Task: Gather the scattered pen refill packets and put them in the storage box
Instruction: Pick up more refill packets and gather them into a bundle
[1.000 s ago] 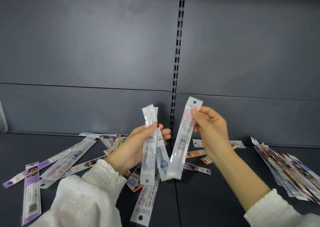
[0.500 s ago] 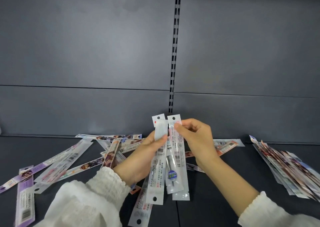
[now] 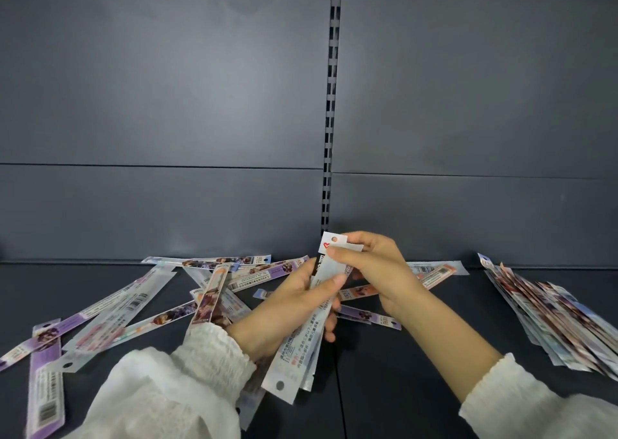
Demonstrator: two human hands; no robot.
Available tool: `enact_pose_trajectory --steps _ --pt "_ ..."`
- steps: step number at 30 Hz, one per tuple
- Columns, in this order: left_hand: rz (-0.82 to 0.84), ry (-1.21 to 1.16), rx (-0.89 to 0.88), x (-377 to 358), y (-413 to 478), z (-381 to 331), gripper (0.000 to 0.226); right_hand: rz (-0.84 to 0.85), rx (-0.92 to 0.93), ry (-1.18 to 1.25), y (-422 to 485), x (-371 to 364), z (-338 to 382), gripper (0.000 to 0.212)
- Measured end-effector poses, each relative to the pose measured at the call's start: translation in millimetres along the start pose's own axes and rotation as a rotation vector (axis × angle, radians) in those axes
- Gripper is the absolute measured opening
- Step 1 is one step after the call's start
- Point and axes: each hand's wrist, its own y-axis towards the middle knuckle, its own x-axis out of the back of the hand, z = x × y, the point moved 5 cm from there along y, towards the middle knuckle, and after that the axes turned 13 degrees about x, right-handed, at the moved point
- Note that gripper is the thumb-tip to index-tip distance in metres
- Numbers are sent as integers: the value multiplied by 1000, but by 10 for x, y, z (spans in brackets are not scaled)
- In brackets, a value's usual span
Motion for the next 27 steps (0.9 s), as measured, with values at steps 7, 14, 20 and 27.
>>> enact_pose_trajectory --steps 7,14,20,27 --pt "-51 -12 140 55 -3 35 48 -35 -42 -46 30 89 -37 35" --pt "-157 -82 -10 132 13 -8 27 124 -104 -118 25 64 -80 23" --pt "-146 -156 40 113 29 34 35 47 -73 -122 24 109 -68 9" --pt "-160 -90 -71 132 51 34 23 31 -40 -106 22 66 -58 7"
